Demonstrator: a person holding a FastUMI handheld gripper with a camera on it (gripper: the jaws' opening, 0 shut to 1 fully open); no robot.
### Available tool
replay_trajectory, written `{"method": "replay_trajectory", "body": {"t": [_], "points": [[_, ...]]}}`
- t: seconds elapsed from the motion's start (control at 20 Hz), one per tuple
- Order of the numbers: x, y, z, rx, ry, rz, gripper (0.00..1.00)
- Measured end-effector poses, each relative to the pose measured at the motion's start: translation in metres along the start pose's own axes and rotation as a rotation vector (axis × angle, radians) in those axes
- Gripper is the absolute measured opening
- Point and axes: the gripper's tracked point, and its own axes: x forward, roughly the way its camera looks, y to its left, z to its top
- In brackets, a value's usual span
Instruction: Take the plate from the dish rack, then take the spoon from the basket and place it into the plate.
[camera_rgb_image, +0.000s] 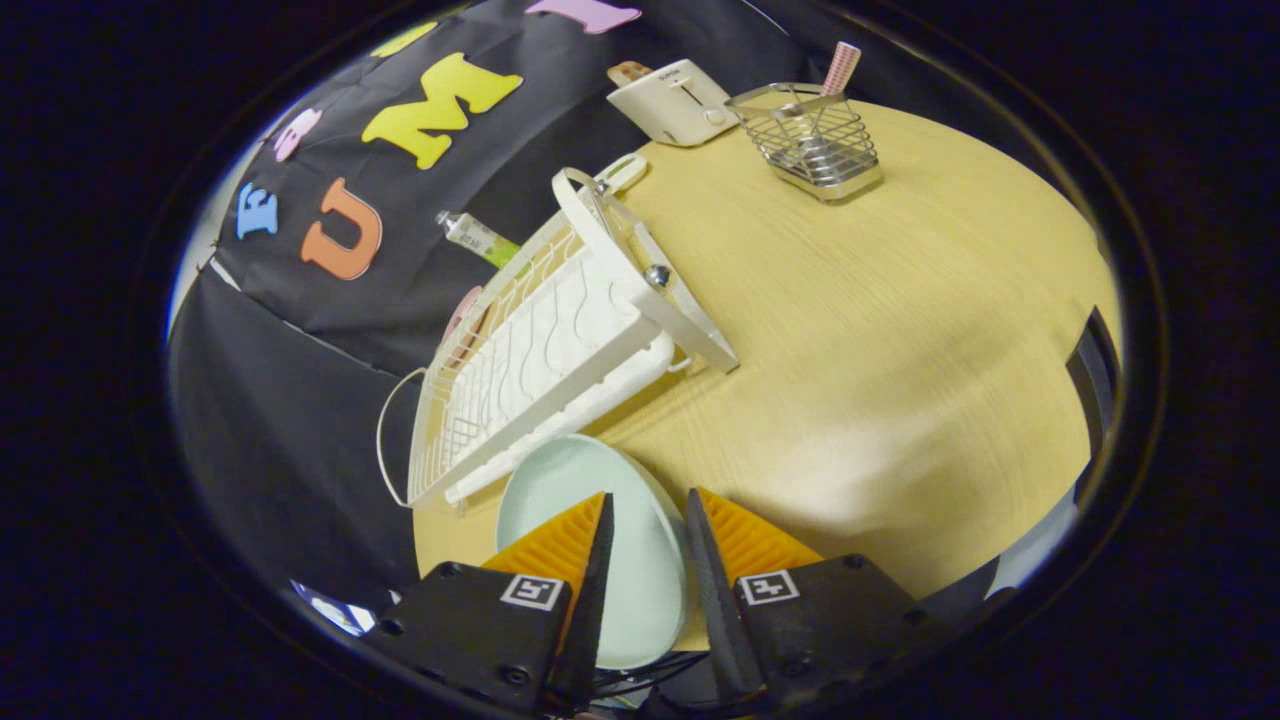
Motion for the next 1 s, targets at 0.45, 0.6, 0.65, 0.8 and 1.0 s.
{"method": "replay_trajectory", "body": {"t": [0.45, 0.6, 0.65, 0.8, 1.0], "points": [[-0.067, -0.008, 0.072, -0.475, -0.472, -0.179, 0.73], [-0.1, -0.02, 0.094, -0.621, -0.646, -0.261, 0.84], [-0.103, -0.026, 0.096, -0.644, -0.675, -0.274, 0.9], [-0.111, -0.045, 0.103, -0.68, -0.72, -0.275, 0.94], [-0.12, -0.079, 0.126, -0.636, -0.74, -0.237, 0.96]]}}
